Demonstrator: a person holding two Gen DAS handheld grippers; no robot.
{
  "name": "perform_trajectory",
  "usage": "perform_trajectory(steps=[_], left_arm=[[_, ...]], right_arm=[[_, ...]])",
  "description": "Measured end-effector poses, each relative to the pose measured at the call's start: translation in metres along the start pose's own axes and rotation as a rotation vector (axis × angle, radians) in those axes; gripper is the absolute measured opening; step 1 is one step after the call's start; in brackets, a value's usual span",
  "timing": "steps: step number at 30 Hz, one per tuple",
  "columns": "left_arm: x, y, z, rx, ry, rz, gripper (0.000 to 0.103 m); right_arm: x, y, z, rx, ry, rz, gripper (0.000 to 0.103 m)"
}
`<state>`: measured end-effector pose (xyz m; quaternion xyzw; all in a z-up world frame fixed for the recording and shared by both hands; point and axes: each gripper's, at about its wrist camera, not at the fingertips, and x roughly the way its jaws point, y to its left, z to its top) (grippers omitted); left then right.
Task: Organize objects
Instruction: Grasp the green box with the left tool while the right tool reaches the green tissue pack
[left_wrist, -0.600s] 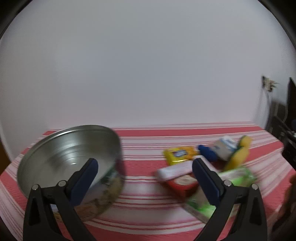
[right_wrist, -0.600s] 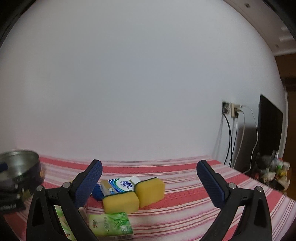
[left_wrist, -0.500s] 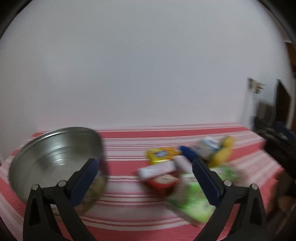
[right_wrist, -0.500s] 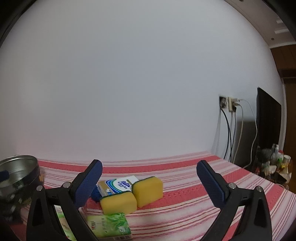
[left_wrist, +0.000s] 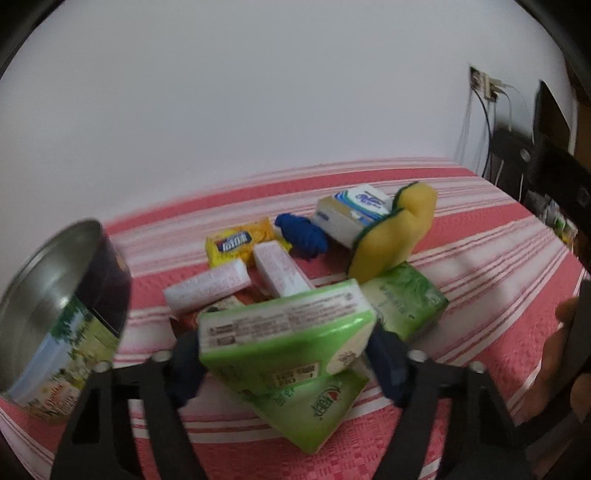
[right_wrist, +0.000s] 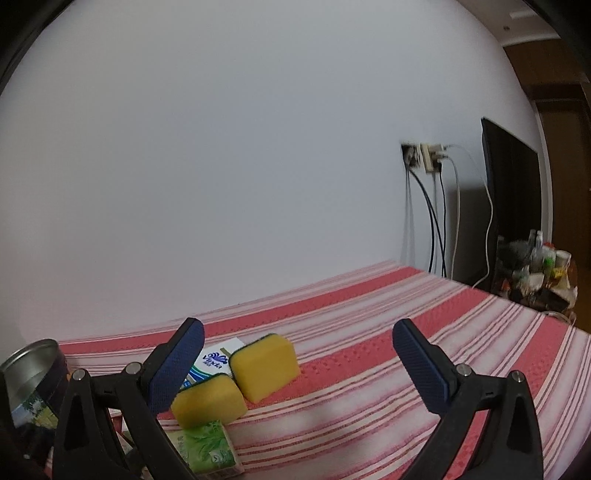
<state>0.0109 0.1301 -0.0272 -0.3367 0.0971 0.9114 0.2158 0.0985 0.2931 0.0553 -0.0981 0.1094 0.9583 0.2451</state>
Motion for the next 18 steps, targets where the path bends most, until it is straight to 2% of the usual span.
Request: perform_trajectory(steps=[6, 12, 15, 18], left_arm=[[0.001, 0.018, -0.002, -0.068, 0.006, -0.019, 0.066], [-0.016, 0.032, -0.002, -0.082, -0.025, -0.007, 0.066], [-0.030, 0.048, -0.001, -0.097, -0.048, 0.019, 0.066], [-0.050, 0.076, -0.003, -0.131, -0.082, 0.035, 0.066]], right_arm=[[0.006, -0.002, -0.004, 0.016, 0.044, 0.011, 0.103], [0.005, -0.002, -0.005, 0.024, 0.059, 0.049, 0.103], [0.003, 0.002, -0.005, 0.015, 0.072, 0.141, 0.103], [-0.005, 0.019, -0.008, -0.051, 0.116, 0.308, 0.103]])
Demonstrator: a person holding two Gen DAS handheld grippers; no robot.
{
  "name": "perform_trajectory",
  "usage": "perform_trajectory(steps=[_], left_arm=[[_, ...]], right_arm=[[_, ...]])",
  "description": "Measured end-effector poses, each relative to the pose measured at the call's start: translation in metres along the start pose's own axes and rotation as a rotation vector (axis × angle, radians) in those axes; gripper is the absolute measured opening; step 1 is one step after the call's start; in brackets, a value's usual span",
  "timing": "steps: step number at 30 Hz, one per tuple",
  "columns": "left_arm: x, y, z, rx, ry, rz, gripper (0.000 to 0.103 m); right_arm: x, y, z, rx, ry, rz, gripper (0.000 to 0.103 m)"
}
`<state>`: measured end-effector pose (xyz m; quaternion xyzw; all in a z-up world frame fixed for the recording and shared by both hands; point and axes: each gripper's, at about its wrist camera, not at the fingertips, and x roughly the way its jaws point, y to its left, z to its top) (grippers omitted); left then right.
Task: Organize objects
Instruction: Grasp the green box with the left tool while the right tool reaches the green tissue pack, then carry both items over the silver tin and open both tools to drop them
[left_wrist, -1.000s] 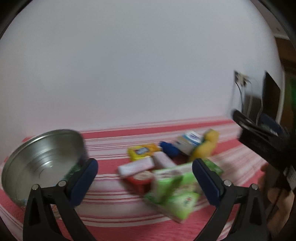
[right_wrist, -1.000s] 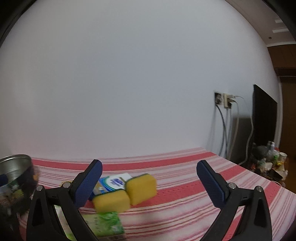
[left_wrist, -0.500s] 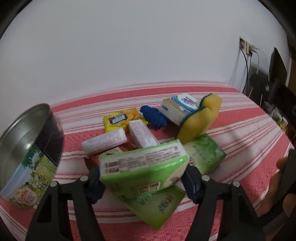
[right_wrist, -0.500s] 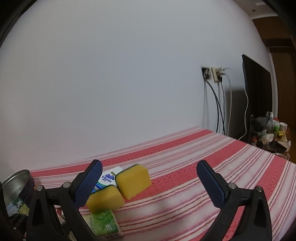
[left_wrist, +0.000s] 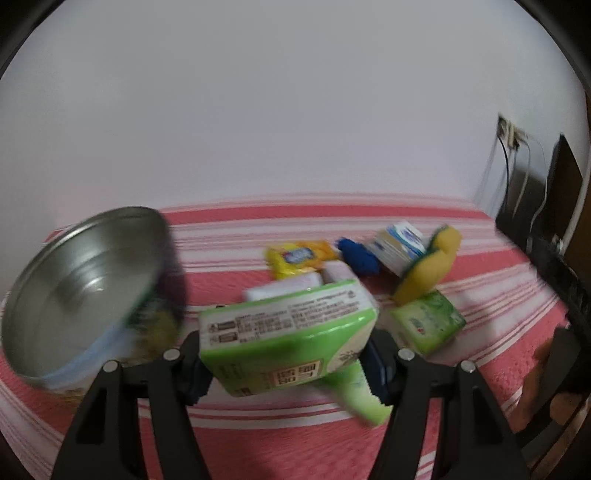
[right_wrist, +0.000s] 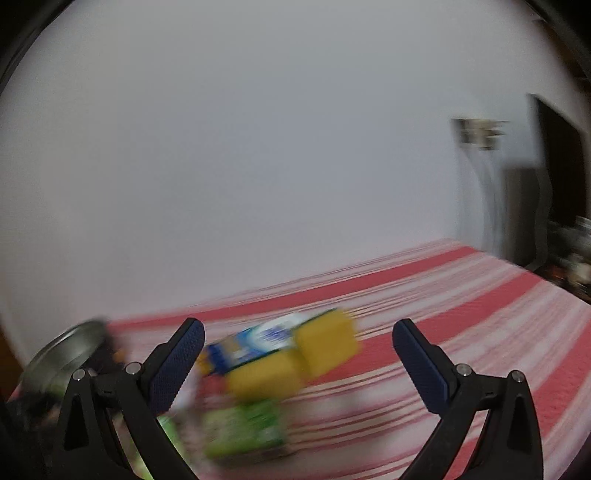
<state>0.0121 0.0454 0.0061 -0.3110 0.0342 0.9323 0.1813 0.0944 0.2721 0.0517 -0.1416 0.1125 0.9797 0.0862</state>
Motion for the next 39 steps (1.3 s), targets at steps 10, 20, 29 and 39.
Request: perform_trajectory(steps=[10, 20, 29, 39], left_arm=[[-0.035, 0.073, 0.008, -0.067, -0.091, 0.156, 0.066], [-0.047, 0.119, 0.001, -0.153, -0.105, 0.170, 0.066], [-0.043, 0.141, -0.003, -0.187, -0.087, 0.203, 0.066], [-0.038, 0.173, 0.010, -0.219, -0.092, 0.271, 0.066]], right_arm=[[0.019, 0.078, -0.034, -0.256, 0.350, 0.323, 0.103], [0.054, 0.116, -0.053, -0.425, 0.548, 0.317, 0.085], [0.059, 0.106, -0.057, -0.388, 0.656, 0.306, 0.055], [0.023, 0.167, 0.011, -0.361, 0.408, 0.518, 0.055]])
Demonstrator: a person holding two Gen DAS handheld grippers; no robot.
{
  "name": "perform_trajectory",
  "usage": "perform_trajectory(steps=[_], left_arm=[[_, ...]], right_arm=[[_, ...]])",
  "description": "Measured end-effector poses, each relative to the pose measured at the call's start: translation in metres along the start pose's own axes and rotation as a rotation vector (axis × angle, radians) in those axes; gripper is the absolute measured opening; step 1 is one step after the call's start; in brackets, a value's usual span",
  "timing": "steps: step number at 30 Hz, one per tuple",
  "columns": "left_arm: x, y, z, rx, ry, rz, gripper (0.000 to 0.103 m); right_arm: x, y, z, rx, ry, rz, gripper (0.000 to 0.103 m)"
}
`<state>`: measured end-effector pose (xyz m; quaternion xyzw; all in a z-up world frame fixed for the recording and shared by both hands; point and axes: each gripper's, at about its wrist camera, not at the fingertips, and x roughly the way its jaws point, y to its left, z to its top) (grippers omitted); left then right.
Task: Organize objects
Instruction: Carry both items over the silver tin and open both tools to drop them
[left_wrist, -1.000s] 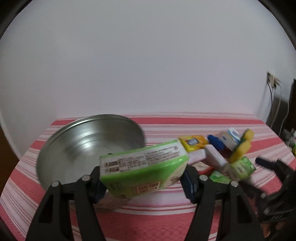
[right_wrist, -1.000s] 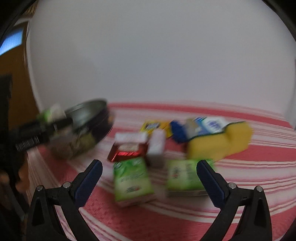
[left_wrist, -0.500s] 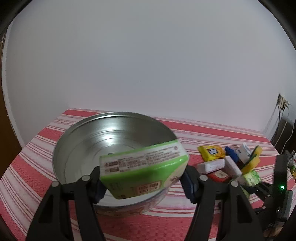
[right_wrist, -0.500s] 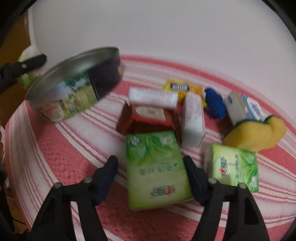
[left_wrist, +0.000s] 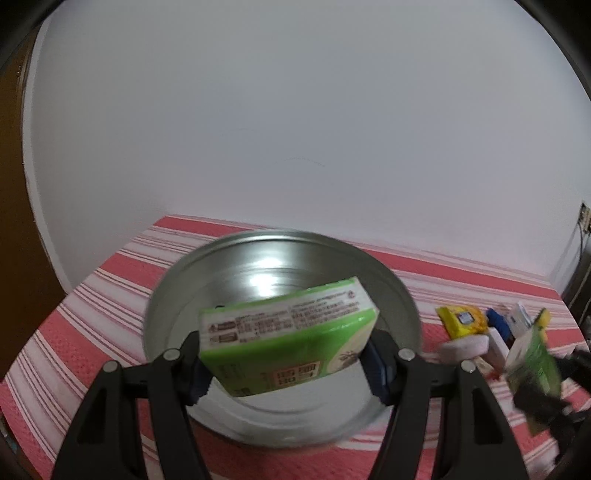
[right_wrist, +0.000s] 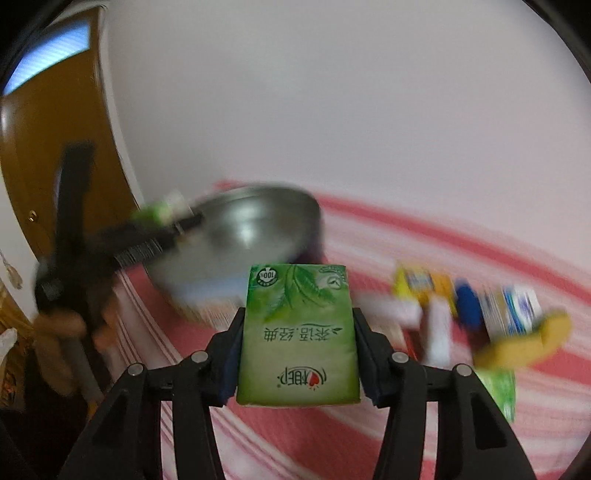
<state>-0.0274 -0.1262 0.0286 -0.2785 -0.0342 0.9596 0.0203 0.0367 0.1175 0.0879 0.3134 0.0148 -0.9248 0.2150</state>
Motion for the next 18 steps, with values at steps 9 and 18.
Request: perform_trajectory(steps=[9, 18], left_arm=[[0.032, 0.027, 0.024, -0.018, 0.028, 0.135, 0.066], [0.072, 0.051, 0.032, -0.050, 0.134, 0.201, 0.066]], right_arm=[[0.093, 0.019, 0.063, 0.062, -0.017, 0.047, 0.055], [0.179, 0.019, 0.081, 0.131, 0.124, 0.047, 0.055]])
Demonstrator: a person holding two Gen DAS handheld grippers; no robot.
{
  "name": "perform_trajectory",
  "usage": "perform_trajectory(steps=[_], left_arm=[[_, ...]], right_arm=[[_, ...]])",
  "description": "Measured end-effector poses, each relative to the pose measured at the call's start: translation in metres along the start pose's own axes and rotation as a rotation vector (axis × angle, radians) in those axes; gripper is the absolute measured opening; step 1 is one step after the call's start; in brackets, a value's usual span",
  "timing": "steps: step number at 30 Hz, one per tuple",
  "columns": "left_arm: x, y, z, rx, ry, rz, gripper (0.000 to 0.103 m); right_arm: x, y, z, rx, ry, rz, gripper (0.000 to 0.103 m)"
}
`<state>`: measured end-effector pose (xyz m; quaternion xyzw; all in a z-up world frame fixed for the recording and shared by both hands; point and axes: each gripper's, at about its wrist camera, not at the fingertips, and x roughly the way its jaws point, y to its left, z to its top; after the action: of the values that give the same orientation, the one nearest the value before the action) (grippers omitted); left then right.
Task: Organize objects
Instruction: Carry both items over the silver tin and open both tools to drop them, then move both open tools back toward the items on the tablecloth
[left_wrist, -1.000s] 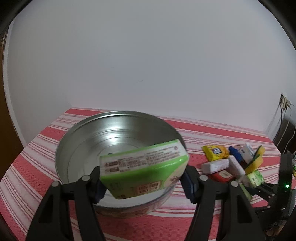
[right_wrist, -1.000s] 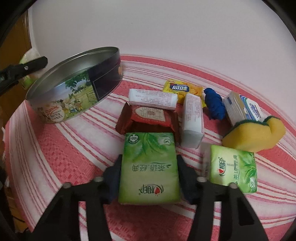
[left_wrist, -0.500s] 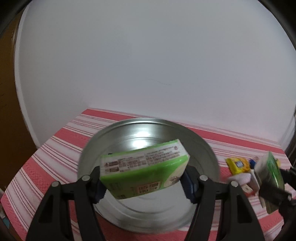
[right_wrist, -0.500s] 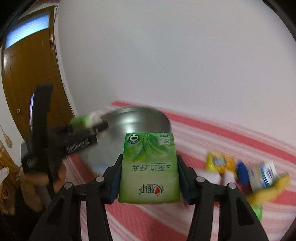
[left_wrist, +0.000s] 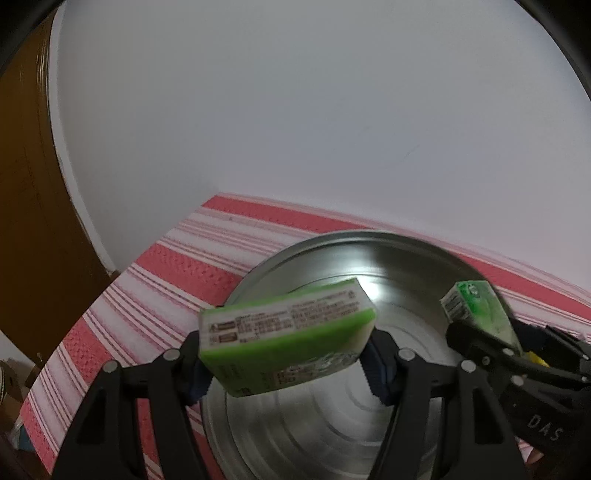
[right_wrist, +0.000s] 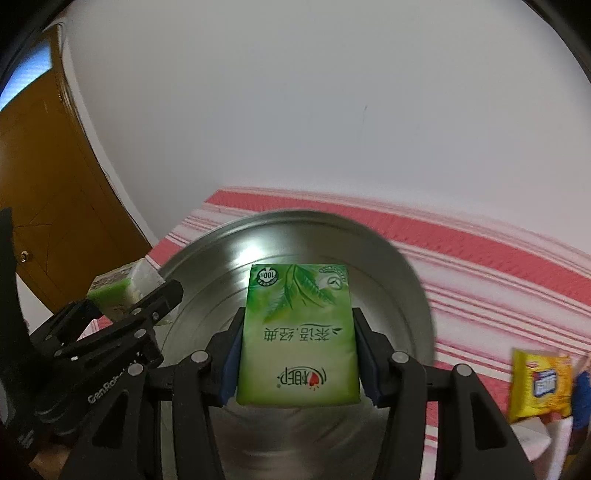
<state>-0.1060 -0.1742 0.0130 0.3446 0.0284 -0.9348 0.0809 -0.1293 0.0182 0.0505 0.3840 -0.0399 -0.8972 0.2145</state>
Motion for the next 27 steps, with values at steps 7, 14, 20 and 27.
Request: perform_trajectory(steps=[7, 14, 20, 27], left_arm=[[0.012, 0.010, 0.005, -0.022, 0.044, 0.010, 0.067], [0.005, 0.009, 0.007, -0.016, 0.006, 0.054, 0.103], [-0.004, 0.007, 0.005, -0.006, -0.027, 0.057, 0.103], [-0.041, -0.002, -0.003, -0.027, -0.143, 0.018, 0.103]], right_arm=[[0.016, -0.006, 0.013, 0.027, 0.061, 0.003, 0.056], [0.008, -0.016, 0.014, 0.060, 0.042, 0.060, 0.059], [-0.023, -0.030, 0.014, 0.121, -0.072, 0.070, 0.062], [-0.077, -0.034, -0.015, 0.091, -0.242, -0.037, 0.062]])
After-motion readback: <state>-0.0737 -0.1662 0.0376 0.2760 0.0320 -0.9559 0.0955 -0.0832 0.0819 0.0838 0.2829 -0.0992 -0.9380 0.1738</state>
